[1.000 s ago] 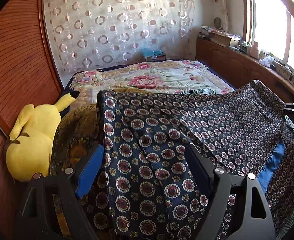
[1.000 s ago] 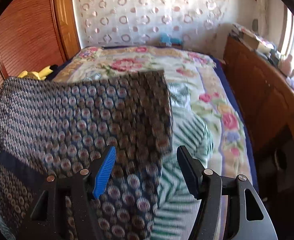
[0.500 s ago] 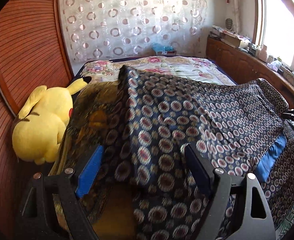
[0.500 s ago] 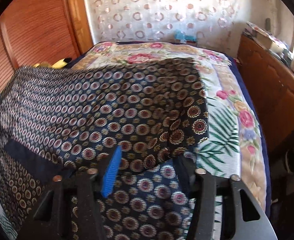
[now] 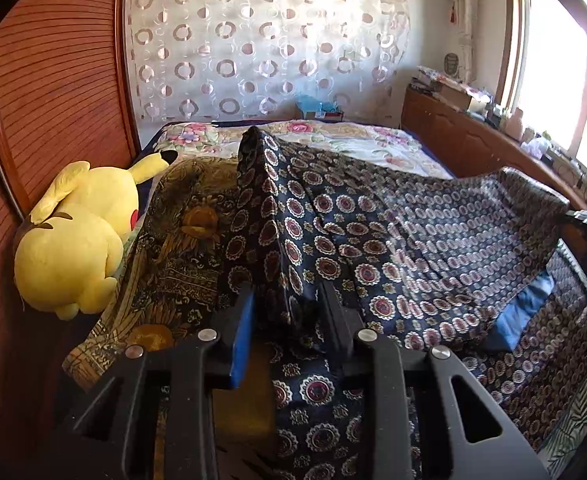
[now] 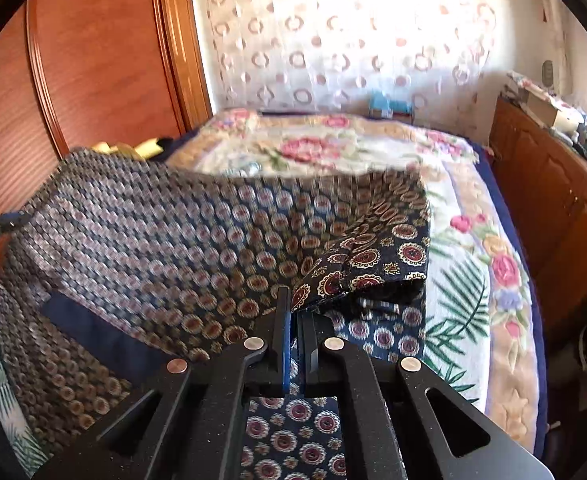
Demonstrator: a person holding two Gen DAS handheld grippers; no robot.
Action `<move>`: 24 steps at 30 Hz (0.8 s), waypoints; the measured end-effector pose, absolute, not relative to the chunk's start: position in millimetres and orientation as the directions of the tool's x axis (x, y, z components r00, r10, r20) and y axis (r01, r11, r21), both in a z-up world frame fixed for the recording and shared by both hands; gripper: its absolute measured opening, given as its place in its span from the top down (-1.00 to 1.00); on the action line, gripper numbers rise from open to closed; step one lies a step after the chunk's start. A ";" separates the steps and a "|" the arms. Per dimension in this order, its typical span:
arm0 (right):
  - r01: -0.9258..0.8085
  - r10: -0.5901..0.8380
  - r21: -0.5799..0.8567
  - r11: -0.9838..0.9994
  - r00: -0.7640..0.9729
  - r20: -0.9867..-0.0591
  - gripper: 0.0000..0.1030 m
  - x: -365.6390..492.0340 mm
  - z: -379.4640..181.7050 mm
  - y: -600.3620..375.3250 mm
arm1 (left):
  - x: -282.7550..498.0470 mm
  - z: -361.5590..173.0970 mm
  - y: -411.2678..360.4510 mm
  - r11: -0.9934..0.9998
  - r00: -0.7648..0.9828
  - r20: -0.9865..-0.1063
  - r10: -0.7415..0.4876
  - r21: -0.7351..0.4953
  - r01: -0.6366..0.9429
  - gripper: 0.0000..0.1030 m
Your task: Fold small clothes
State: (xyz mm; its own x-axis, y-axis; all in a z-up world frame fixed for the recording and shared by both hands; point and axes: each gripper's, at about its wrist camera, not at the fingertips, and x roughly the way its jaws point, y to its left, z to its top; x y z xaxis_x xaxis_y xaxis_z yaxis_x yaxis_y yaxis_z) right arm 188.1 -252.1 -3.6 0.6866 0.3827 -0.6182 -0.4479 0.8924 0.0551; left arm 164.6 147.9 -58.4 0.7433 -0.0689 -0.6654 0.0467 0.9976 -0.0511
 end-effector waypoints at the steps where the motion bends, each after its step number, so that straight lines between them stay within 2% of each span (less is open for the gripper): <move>1: -0.447 0.384 0.054 0.893 0.693 -0.610 0.97 185.2 0.0 -252.9 | 166.3 -59.1 148.3 0.997 0.737 -0.672 -0.072 -0.054 0.049 0.37; 3: -0.446 0.388 0.055 0.893 0.705 -0.594 0.97 178.5 5.8 -254.9 | 169.0 -58.2 147.9 0.997 0.734 -0.675 -0.075 -0.054 0.053 0.54; 4: -0.442 0.386 0.053 0.896 0.712 -0.586 0.97 174.1 8.2 -256.6 | 169.6 -57.0 146.8 0.997 0.733 -0.676 -0.072 -0.046 0.055 0.77; 5: -0.440 0.388 0.057 0.896 0.717 -0.579 0.98 170.1 10.5 -257.1 | 169.1 -55.1 145.6 0.998 0.736 -0.674 -0.066 -0.040 0.052 0.90; 9: -0.435 0.391 0.058 0.898 0.733 -0.557 0.98 151.9 18.6 -260.4 | 158.9 -35.7 141.8 0.999 0.773 -0.633 -0.047 -0.031 0.035 0.94; 16: -0.414 0.370 0.039 0.909 0.762 -0.532 0.98 122.0 14.8 -263.0 | 131.0 -8.9 137.0 0.996 0.815 -0.572 -0.091 -0.057 0.071 0.96; 24: -0.403 0.367 0.056 0.913 0.758 -0.539 0.98 82.5 6.9 -269.4 | 89.7 -18.9 137.4 0.992 0.806 -0.579 -0.125 -0.096 0.085 0.96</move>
State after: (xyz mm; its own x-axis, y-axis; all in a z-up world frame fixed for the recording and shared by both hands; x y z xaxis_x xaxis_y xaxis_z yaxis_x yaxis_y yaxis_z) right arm 82.5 -269.4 6.9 0.7583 0.3674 -0.5385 -0.4030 0.9135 0.0557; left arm 89.7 137.4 -18.9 0.8059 -0.1250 -0.5787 0.0849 0.9918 -0.0960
